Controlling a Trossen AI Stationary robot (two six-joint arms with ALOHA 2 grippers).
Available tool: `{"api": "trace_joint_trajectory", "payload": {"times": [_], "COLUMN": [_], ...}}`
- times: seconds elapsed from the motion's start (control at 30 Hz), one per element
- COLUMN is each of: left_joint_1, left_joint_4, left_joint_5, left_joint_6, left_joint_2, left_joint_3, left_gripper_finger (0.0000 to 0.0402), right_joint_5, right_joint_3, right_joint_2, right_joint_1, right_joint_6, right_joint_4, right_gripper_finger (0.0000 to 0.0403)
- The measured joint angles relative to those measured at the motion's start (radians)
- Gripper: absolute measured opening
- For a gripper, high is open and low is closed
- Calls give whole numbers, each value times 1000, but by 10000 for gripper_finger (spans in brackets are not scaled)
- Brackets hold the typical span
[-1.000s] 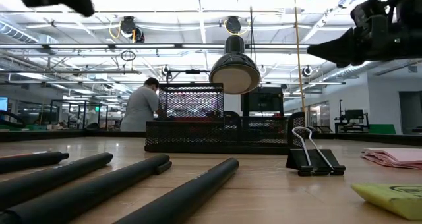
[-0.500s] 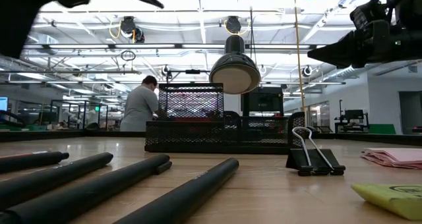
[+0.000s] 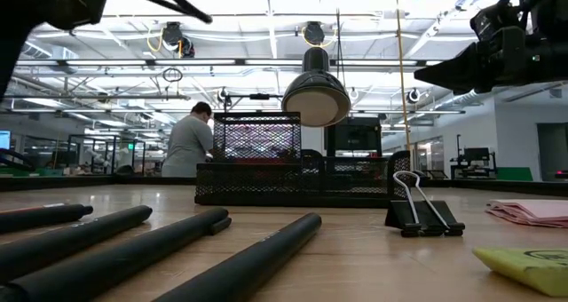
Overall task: Pick and place office supplies into organizer
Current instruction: Put the orange pencil into the black desk organizer
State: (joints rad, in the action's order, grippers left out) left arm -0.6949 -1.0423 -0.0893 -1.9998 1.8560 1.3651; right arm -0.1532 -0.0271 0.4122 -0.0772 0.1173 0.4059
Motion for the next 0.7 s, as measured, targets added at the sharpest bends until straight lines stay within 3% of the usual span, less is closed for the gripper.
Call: {"api": "trace_joint_trajectory", "payload": {"times": [0.23, 0.5, 0.7], "left_joint_1": [25, 56, 58], "left_joint_4": [-15, -75, -74], "left_joint_5": [4, 14, 89], "left_joint_6": [79, 143, 137], "left_joint_2": [39, 56, 56], "left_joint_3": [0, -7, -46], "left_gripper_finger": [198, 202, 202], "right_joint_5": [0, 1, 1], "right_joint_3": [0, 0, 0], "right_joint_2": [0, 0, 0], "right_joint_1": [0, 0, 0], "right_joint_6": [-50, -53, -53], "right_joint_4": [0, -1, -1], "right_gripper_finger": [9, 8, 8]}}
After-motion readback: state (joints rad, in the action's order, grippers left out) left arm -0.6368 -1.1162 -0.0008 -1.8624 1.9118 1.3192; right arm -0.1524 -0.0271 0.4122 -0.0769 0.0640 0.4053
